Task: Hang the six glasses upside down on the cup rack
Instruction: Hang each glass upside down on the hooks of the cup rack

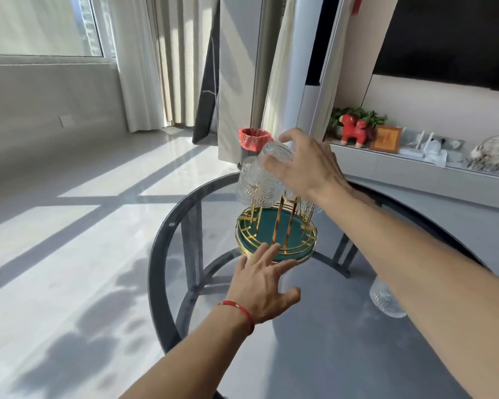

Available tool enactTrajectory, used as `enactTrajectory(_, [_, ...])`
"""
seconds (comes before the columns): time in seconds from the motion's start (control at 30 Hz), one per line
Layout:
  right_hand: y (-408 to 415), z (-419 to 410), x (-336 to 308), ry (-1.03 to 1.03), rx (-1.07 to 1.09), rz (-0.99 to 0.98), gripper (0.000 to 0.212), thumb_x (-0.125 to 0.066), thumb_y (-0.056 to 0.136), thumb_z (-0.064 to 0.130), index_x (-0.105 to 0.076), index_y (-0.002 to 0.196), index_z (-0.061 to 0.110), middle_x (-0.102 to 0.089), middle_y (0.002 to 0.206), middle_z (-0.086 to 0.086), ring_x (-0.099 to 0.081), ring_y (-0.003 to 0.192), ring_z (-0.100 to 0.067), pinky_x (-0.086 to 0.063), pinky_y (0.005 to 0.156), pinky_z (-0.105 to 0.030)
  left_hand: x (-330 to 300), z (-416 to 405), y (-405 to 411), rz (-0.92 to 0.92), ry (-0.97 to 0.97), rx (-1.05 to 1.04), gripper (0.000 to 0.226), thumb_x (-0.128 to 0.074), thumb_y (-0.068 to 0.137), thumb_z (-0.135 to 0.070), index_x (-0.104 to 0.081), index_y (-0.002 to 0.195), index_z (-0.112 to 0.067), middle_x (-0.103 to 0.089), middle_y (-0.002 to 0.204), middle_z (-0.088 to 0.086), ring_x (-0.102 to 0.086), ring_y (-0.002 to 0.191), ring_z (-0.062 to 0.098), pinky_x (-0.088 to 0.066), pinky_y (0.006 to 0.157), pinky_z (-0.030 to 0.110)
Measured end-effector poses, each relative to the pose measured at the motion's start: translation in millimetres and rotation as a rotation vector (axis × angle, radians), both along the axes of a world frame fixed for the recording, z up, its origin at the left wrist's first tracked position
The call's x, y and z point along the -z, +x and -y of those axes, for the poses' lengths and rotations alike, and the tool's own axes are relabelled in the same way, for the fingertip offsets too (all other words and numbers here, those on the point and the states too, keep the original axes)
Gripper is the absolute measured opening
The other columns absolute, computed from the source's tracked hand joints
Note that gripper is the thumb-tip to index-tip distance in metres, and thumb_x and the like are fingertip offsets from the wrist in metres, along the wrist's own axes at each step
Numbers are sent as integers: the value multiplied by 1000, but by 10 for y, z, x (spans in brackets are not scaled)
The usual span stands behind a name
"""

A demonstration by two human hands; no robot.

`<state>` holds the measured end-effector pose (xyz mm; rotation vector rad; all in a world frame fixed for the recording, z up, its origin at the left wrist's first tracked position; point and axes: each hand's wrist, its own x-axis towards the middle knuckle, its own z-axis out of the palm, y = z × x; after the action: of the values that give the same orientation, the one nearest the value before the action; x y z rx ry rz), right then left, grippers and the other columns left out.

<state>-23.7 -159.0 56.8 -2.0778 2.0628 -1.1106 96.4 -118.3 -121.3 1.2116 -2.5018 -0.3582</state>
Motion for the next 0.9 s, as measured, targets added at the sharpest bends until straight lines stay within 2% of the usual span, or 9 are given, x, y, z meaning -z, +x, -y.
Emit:
enactTrajectory(0.13, [41, 88, 126, 28, 19, -44, 62, -65, 87, 58, -55, 134, 19, -66, 130, -10, -49, 101, -22, -32, 81, -32, 31, -4, 12, 16, -15, 5, 64, -50, 86, -59, -42, 148, -46, -26, 167, 5, -17, 154, 27, -26, 118, 54])
enactTrajectory(0.27, [116, 142, 216, 101, -6, -61, 67, -68, 87, 53, -55, 141, 15, -63, 138, -12, -59, 121, -31, -36, 83, -30, 42, -4, -6, 24, -9, -2, 65, -51, 87, -58, -39, 149, -46, -24, 168, 5, -14, 155, 27, -25, 118, 57])
enactTrajectory(0.37, [176, 138, 277, 164, 0, -96, 68, -67, 87, 52, -57, 143, 15, -65, 135, -15, -61, 120, -34, -46, 87, -37, 40, -9, -20, 39, -17, -11, 64, -52, 88, -57, -38, 150, -46, -22, 168, 4, -12, 155, 26, -24, 118, 56])
enactTrajectory(0.5, [237, 113, 338, 158, -17, -106, 51, -70, 87, 46, -72, 121, 8, -71, 122, -22, -67, 110, -41, -54, 90, -48, 33, -25, -40, 74, -26, -20, 63, -53, 90, -56, -39, 150, -44, -20, 169, 5, -11, 156, 27, -26, 118, 55])
enactTrajectory(0.57, [243, 117, 362, 172, -12, -112, 51, -68, 89, 46, -72, 117, 3, -69, 124, -24, -65, 113, -43, -54, 94, -52, 26, -32, -49, 81, -27, -26, 63, -54, 90, -55, -40, 150, -41, -21, 169, 4, -10, 156, 26, -27, 117, 54])
enactTrajectory(0.77, [170, 43, 417, 241, -9, -229, 58, -49, 100, 53, -55, 141, 13, -52, 145, -20, -51, 132, -40, -46, 100, -50, 1, -58, -77, 130, -62, -41, 63, -53, 91, -55, -40, 150, -39, -21, 168, 5, -12, 154, 26, -31, 116, 51])
enactTrajectory(0.9, [1, -253, 463, 31, -26, -232, 48, -49, 102, 41, -54, 143, 16, -57, 135, -11, -56, 122, -31, -49, 93, -43, -49, -91, -146, 109, -100, -67, 59, -54, 91, -51, -47, 146, -34, -34, 161, 6, -25, 148, 28, -38, 109, 46])
